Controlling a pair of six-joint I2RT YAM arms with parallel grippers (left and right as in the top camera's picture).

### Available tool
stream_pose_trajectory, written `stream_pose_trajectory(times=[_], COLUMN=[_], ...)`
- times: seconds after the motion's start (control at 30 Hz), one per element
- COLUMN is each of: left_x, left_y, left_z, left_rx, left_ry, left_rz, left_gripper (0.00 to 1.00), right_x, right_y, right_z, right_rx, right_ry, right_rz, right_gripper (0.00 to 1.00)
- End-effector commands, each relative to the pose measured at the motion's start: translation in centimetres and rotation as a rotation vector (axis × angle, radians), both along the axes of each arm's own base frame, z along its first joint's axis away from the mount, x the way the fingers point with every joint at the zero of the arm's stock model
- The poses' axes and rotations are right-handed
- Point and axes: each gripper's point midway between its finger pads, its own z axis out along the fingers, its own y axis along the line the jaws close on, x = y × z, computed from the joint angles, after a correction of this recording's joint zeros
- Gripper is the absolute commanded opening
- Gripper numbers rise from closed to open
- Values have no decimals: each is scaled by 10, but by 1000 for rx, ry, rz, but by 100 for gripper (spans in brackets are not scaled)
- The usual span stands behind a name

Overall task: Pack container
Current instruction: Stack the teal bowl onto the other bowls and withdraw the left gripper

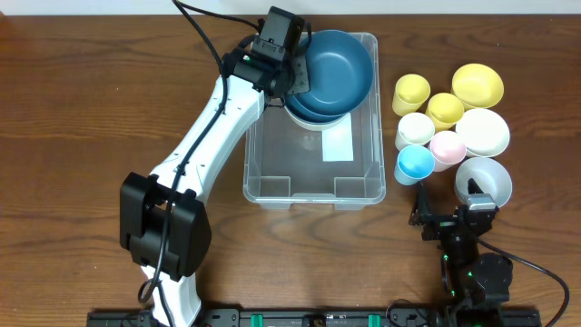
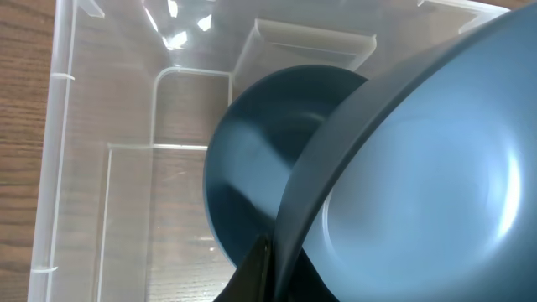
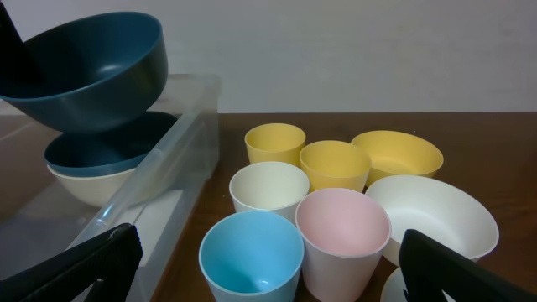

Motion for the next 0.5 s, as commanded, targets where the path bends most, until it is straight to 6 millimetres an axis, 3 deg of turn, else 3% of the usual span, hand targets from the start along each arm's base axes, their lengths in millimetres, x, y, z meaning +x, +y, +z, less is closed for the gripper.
stream_pose_trajectory(times=[0.0,0.47], left_x=[3,8], left_y=[4,15], left_z=[-3,-2], left_rx=[11,46], left_ry=[-4,-21], left_rz=[11,79], left_gripper=[6,6], right_x=[0,0], right_y=[0,0], right_z=[0,0], right_rx=[13,13], right_ry=[0,0], right_rz=[2,2], right_gripper=[99,99])
